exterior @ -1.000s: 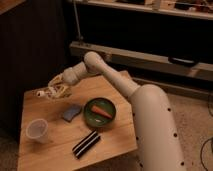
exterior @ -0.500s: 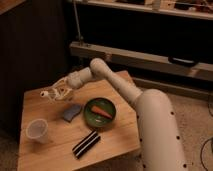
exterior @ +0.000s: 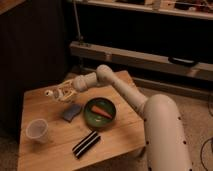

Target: Stand the bottle upright

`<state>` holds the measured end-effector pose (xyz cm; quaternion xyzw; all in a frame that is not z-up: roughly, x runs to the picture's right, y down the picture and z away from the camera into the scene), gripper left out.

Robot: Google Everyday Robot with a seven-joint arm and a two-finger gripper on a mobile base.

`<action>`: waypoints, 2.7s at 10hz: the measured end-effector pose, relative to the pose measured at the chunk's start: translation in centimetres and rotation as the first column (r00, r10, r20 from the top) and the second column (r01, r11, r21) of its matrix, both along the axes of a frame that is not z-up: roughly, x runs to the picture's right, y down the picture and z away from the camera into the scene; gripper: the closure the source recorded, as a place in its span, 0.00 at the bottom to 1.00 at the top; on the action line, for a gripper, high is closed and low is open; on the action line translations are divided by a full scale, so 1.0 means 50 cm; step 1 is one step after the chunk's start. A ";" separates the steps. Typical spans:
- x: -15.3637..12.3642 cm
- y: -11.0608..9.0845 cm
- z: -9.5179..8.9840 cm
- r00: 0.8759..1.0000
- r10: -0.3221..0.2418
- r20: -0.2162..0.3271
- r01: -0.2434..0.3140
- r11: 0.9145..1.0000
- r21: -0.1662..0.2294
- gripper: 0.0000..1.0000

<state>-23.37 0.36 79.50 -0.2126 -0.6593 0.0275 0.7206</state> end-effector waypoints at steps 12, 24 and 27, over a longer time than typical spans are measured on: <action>0.093 -0.014 0.046 0.973 0.229 -0.037 -0.229 0.973 0.004 1.00; 0.120 -0.034 0.039 0.940 0.342 -0.012 -0.342 0.939 -0.021 1.00; 0.134 -0.021 0.055 0.934 0.357 -0.026 -0.357 0.933 -0.041 1.00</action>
